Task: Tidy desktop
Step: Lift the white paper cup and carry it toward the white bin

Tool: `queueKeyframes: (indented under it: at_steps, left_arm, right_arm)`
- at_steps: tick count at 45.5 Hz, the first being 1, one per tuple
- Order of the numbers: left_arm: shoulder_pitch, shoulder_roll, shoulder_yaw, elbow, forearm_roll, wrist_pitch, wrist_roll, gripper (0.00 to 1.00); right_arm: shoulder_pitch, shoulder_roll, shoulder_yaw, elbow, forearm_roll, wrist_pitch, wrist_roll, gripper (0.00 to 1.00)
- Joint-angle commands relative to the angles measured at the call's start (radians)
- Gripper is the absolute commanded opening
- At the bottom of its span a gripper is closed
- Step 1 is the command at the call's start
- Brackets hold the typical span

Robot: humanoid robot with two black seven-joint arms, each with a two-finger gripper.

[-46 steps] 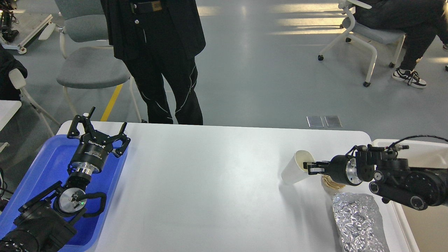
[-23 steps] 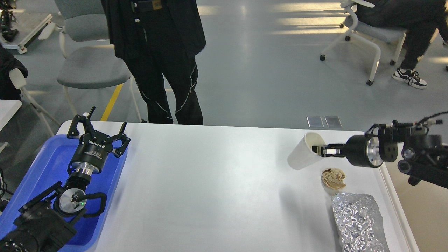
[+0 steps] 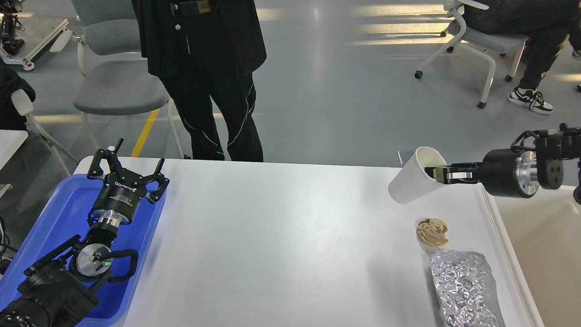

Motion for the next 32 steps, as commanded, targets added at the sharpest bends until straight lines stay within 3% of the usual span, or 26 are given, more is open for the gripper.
queueKeyframes:
  at_steps: [1,32]
  left_arm:
    - [0.000,0.000,0.000,0.000,0.000,-0.001,0.000,1.00]
    - [0.000,0.000,0.000,0.000,0.000,0.001,0.000,1.00]
  right_arm:
    - [0.043,-0.053,-0.001,0.031,-0.002,0.015,0.000,0.00]
    - [0.100,-0.142,0.000,0.001,-0.037,0.083,0.000,0.00]
